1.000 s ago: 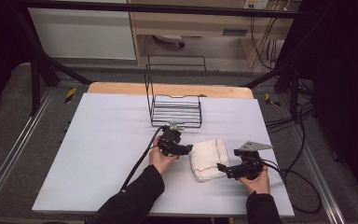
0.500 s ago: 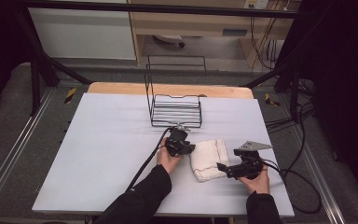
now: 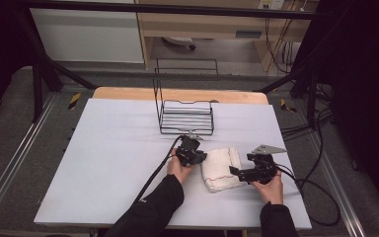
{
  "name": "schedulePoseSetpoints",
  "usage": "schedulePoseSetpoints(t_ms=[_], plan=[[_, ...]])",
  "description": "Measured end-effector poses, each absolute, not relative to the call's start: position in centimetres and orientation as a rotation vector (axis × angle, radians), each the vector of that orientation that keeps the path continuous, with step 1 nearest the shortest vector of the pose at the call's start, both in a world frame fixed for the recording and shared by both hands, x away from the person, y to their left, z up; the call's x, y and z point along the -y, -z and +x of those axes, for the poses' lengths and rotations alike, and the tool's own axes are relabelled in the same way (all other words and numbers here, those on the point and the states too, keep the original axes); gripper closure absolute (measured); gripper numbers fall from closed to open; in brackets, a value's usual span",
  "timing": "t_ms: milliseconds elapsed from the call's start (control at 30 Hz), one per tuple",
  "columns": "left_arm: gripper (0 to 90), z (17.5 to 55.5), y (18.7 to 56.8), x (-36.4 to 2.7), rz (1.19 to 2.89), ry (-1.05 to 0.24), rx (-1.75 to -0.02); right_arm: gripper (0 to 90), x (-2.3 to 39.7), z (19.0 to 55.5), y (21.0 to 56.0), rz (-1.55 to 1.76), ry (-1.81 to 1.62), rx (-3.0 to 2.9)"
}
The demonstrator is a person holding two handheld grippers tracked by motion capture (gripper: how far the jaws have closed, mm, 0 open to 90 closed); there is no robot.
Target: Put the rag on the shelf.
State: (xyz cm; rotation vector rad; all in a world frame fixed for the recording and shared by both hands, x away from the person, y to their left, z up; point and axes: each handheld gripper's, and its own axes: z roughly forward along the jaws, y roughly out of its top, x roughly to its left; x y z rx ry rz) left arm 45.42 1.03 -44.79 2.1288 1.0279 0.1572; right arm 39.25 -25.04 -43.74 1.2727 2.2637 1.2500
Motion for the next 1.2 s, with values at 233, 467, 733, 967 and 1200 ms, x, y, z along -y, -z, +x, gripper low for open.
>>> schedulePoseSetpoints(t_ms=[233,467,733,967,1200], plan=[[79.0,44.9,44.7,-0.5,2.159,-0.232,-0.983,13.3,24.6,41.1,44.0,1.271,-1.223,-2.263],[79.6,45.0,44.7,-0.5,2.155,-0.218,-0.985,27.7,24.4,43.2,44.1,1.297,-1.200,-2.234],[79.9,44.9,44.8,-0.6,2.156,-0.241,-0.961,44.0,24.6,45.0,44.9,1.348,-1.157,-2.246],[80.2,44.9,44.9,-0.6,2.144,-0.221,-0.965,54.0,24.5,45.4,45.5,1.362,-1.149,-2.286],[80.2,45.0,44.9,-0.7,2.148,-0.215,-0.961,64.7,24.4,45.3,45.5,1.416,-1.174,-2.289]])
